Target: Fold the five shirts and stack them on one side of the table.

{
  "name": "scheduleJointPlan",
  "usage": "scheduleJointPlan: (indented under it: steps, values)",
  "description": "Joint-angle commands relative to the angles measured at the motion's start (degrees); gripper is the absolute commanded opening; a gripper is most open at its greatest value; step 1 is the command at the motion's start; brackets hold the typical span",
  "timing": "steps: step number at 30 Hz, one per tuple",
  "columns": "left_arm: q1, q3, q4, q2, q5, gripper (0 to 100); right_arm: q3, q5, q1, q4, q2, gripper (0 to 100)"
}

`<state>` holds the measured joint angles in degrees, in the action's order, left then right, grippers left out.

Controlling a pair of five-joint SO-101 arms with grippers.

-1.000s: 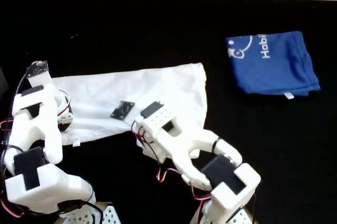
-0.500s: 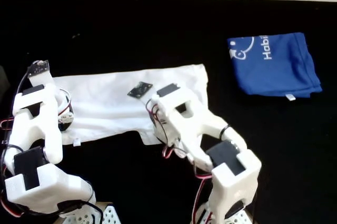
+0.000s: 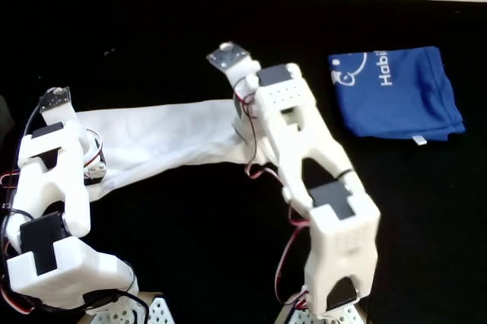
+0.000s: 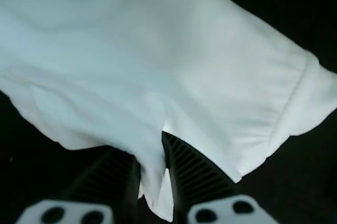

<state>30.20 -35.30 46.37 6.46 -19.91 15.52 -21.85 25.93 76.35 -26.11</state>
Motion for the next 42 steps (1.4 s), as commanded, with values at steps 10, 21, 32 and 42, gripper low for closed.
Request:
scheduleJointPlan:
  steps: [10, 21, 32, 42]
  values:
    - [0.7, 1.2, -0.5, 0.8, -0.4, 1, 28.9, 3.1, -4.1, 8.8, -15.7, 16.1]
    - [0.7, 1.2, -0.5, 0.8, -0.4, 1, 50.2, 9.1, -4.4, 24.8, -15.3, 15.6]
    - [0.6, 5.0, 8.7, -9.7, 2.0, 1, 41.1, 9.2, -0.8, 24.8, 0.9, 4.2]
    - [10.5, 17.5, 13.1, -8.6, 2.5, 19, 13.1, 9.0, -1.0, 24.8, 25.5, 4.2]
